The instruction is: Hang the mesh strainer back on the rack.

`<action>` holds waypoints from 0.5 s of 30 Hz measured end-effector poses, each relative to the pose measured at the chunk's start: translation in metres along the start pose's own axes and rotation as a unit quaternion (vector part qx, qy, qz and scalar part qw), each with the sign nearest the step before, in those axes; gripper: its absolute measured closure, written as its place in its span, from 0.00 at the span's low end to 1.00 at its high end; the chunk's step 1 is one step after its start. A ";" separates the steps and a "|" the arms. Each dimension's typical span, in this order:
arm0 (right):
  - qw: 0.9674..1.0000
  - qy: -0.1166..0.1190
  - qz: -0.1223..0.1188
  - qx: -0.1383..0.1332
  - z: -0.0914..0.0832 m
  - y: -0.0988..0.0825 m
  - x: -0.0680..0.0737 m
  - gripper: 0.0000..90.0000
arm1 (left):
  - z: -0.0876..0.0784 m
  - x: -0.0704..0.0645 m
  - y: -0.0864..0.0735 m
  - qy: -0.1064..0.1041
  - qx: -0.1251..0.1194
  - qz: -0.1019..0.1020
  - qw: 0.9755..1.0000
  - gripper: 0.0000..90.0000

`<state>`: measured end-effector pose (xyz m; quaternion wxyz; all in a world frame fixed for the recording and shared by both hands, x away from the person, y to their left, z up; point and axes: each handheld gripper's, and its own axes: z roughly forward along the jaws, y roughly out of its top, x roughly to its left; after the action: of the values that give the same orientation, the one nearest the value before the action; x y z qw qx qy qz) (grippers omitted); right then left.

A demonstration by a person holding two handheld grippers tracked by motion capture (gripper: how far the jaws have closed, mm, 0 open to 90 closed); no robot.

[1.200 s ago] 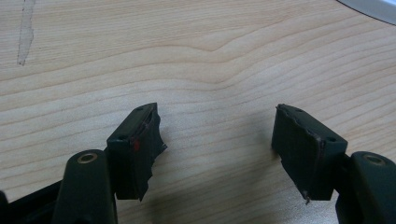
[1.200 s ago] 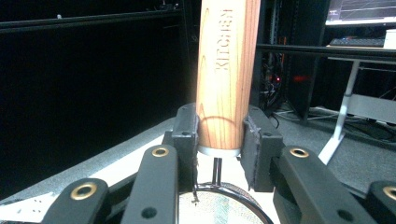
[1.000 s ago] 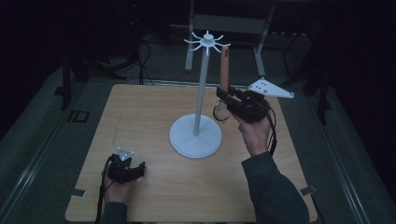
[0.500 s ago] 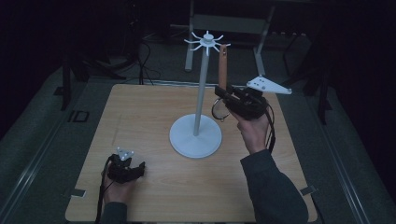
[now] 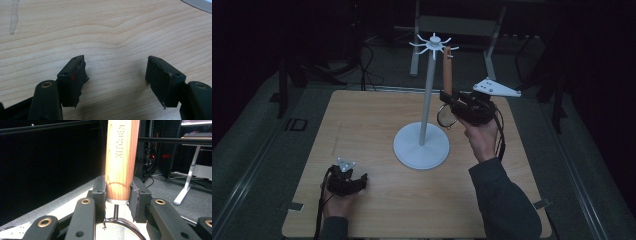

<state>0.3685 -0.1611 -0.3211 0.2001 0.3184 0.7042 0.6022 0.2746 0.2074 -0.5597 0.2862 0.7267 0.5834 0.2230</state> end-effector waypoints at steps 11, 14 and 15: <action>1.000 0.006 0.006 0.008 0.005 0.000 -0.001 0.77 | 0.000 0.000 0.000 0.000 0.000 0.000 1.000 0.36; 1.000 0.009 0.008 0.013 0.008 -0.001 -0.001 0.77 | -0.001 0.000 0.000 -0.001 0.000 0.000 1.000 0.36; 1.000 0.008 0.008 0.013 0.009 -0.001 -0.001 0.77 | -0.001 0.000 0.000 -0.001 0.000 0.000 1.000 0.36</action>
<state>0.3752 -0.1554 -0.3241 0.1859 0.3219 0.7112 0.5967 0.2743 0.2078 -0.5594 0.2867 0.7268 0.5832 0.2223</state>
